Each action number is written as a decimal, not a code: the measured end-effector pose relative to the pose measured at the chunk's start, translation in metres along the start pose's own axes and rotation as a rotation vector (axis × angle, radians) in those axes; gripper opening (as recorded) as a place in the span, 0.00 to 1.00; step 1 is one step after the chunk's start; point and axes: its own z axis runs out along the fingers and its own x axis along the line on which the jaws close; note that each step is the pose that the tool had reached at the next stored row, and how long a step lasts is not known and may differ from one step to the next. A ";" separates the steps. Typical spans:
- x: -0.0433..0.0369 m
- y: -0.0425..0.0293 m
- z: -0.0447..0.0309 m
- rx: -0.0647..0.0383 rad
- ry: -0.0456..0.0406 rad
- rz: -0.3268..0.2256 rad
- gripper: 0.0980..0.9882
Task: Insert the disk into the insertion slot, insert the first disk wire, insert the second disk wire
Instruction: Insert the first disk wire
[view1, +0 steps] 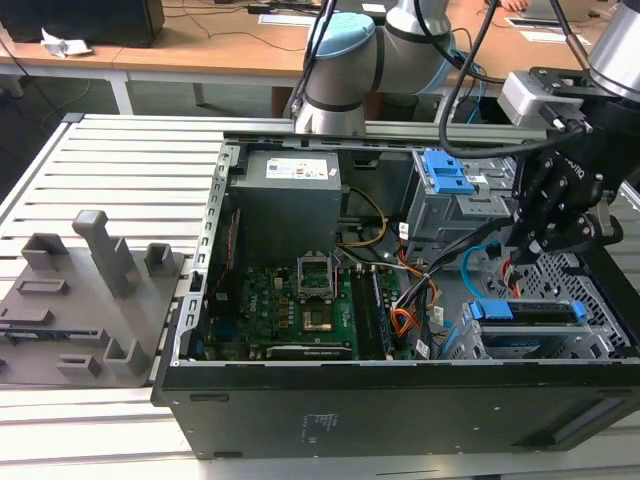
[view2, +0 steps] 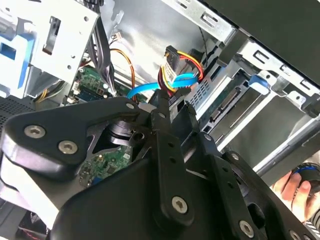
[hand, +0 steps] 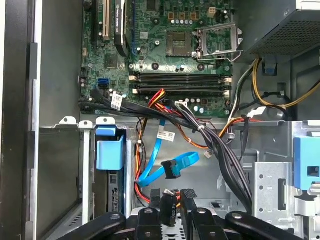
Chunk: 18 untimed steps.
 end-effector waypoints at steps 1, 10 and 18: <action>0.0000 -0.0003 0.0011 0.000 0.0011 0.000 0.23; 0.0000 -0.0005 0.0019 0.000 0.0040 0.000 0.07; 0.0138 -0.0008 0.0020 0.000 0.0044 0.000 0.07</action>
